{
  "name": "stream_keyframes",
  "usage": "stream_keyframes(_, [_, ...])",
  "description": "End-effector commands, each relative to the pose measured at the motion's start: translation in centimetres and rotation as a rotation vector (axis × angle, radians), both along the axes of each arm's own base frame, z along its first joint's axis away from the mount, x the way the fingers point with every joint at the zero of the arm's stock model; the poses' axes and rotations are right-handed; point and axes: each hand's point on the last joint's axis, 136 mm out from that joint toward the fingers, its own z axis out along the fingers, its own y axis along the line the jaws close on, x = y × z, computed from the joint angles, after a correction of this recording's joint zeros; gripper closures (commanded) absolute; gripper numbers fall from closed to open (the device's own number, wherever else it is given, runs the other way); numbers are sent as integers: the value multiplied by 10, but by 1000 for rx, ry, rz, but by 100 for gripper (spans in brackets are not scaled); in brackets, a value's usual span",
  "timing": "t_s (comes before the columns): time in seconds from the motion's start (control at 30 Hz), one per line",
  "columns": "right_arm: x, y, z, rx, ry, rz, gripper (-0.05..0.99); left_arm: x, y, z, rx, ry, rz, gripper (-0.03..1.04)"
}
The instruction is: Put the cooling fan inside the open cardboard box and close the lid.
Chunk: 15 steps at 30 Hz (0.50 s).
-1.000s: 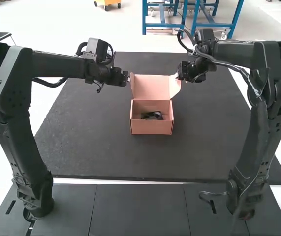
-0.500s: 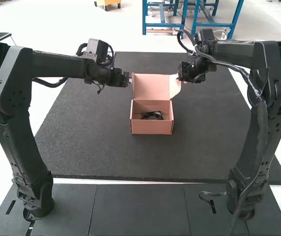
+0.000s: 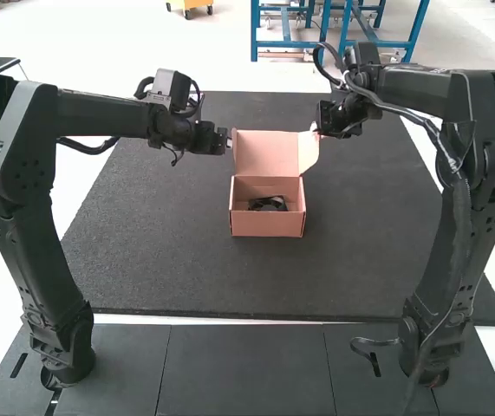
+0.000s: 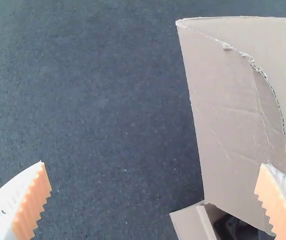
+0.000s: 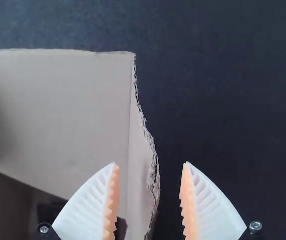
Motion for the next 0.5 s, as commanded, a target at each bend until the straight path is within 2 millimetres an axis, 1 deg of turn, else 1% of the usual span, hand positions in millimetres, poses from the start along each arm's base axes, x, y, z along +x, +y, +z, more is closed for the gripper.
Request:
stream_keyframes(0.0, [2,11,7,18,-9,19,63,5,-3,27,-30,-52,-7,5])
stream_keyframes(0.17, [-2,18,5,17,-3,36,63,3,-2,29,-31,-51,-6,5])
stream_keyframes(0.23, [-3,21,5,18,-3,44,66,3,-2,28,-30,-50,-6,5])
stream_keyframes(0.3, [-3,23,4,21,1,50,72,1,-2,28,-29,-44,-5,5])
stream_keyframes(0.43, [-5,24,4,20,7,52,75,1,-1,28,-29,-44,-5,5])
stream_keyframes(0.47, [-5,24,4,20,9,52,80,1,-1,29,-30,-45,-5,5])
